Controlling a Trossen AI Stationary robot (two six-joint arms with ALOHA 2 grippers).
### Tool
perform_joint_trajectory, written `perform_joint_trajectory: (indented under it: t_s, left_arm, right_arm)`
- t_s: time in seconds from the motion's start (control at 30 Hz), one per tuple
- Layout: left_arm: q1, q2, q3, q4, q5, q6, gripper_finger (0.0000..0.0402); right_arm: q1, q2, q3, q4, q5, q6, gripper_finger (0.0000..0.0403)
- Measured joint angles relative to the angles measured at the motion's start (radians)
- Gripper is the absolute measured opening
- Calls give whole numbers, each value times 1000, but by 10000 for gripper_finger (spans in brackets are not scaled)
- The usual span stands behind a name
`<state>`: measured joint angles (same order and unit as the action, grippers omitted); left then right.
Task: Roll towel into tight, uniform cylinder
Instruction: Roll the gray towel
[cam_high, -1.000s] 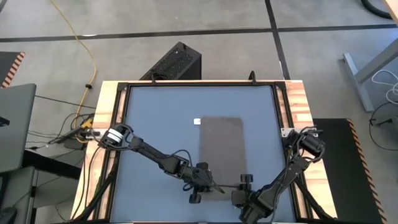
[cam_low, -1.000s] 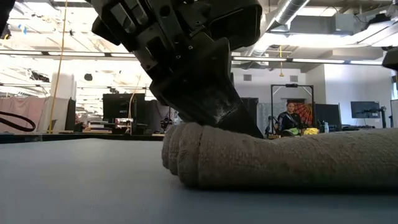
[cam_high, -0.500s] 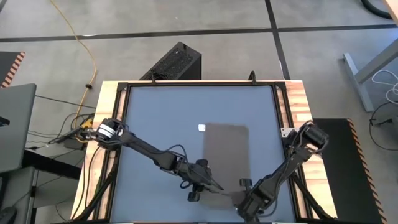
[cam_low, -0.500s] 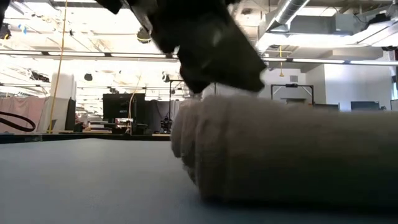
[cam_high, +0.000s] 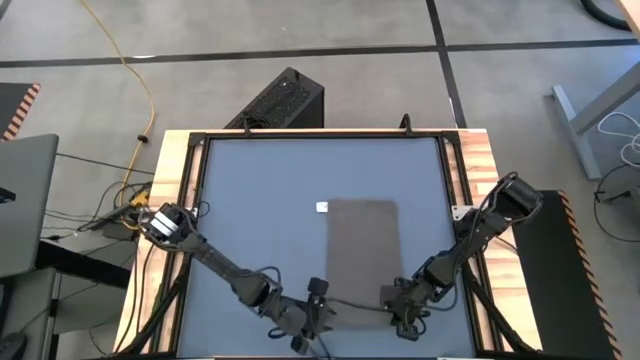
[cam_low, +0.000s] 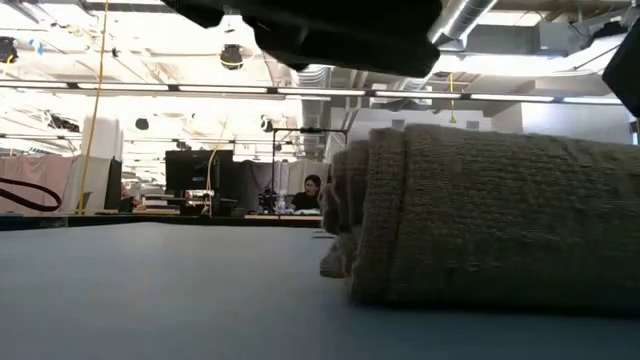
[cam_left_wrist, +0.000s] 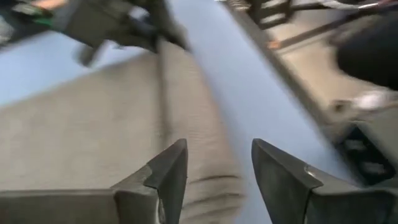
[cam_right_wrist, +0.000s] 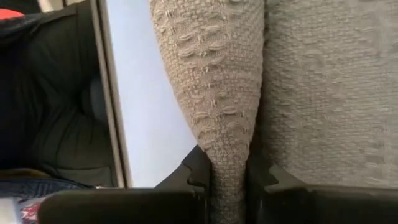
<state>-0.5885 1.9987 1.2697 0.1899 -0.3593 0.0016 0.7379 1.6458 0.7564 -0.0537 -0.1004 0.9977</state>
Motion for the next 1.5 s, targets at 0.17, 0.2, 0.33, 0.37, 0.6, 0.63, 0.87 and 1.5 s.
perform_joint_trajectory:
  t_s: [0.17,0.2,0.33,0.37,0.6,0.63,0.87,1.5]
  left_arm:
    - [4,0,2,44,-33,-32,199]
    - [10,8,2,47,-11,-67,207]
    - [21,57,5,94,42,-133,240]
    - [21,72,11,99,41,-135,247]
    - [24,116,31,90,19,-159,265]
    - [24,115,32,91,21,-167,265]
    - [27,129,32,23,38,-237,250]
    - [92,146,31,8,285,-521,13]
  right_arm:
    - [-9,-1,1,2,-5,-3,63]
    - [-9,-1,1,2,-4,-3,63]
    - [-8,-1,1,3,-4,-3,64]
    - [-8,-1,1,4,-4,-3,64]
    - [-8,-1,2,1,-4,18,65]
    - [-8,-1,2,0,-4,23,65]
    - [-14,-2,2,-5,-4,51,65]
    - [-34,-3,3,-21,-78,87,132]
